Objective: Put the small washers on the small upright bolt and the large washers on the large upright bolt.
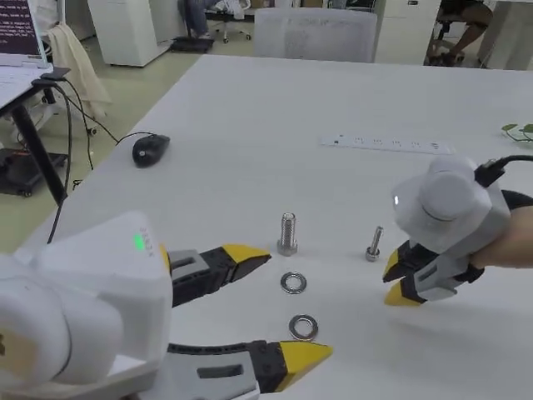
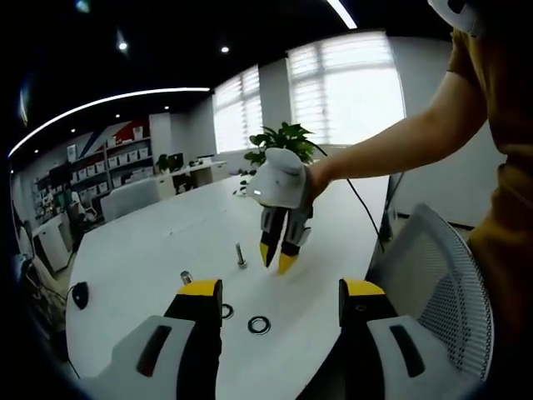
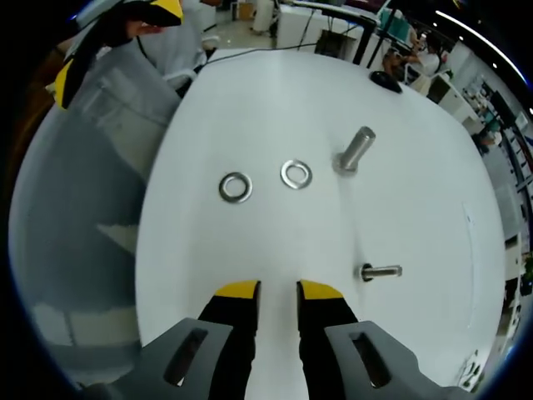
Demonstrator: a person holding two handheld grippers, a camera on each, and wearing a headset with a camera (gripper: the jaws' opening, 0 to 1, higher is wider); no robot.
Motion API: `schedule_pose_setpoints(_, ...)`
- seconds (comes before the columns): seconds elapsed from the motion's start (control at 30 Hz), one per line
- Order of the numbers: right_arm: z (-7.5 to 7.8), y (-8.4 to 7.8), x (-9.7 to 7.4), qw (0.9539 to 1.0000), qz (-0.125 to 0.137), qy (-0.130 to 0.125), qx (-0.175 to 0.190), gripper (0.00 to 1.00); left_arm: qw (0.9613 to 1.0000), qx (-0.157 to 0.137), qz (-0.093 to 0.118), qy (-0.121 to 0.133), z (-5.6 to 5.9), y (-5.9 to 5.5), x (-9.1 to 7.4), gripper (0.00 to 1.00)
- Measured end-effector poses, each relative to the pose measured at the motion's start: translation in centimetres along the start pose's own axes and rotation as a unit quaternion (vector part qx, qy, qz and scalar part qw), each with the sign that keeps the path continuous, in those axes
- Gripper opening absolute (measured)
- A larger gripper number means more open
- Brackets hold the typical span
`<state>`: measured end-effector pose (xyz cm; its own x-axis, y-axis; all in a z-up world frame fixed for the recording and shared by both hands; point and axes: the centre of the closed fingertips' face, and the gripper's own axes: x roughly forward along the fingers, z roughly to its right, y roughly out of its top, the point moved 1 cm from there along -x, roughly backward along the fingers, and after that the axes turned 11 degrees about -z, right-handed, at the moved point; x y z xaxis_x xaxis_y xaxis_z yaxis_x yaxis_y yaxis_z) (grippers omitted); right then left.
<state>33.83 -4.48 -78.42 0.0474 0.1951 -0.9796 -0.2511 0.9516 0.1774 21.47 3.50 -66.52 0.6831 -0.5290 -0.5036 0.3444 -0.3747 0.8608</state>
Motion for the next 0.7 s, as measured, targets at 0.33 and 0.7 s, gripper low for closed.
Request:
schedule_pose_setpoints(0.33, -2.2, 4.2, 0.9, 0.9989, 0.016, 0.019, -0.039, 0.19, 0.9997, -0.003, 0.011, 0.021, -0.3, -0.3, -2.0, 0.56)
schedule_pose_setpoints(0.7, -3.0, 7.8, 2.6, 0.9956, 0.013, 0.038, -0.085, 0.23, 0.999, -0.013, 0.02, 0.039, -0.9, -0.3, -3.0, 0.56)
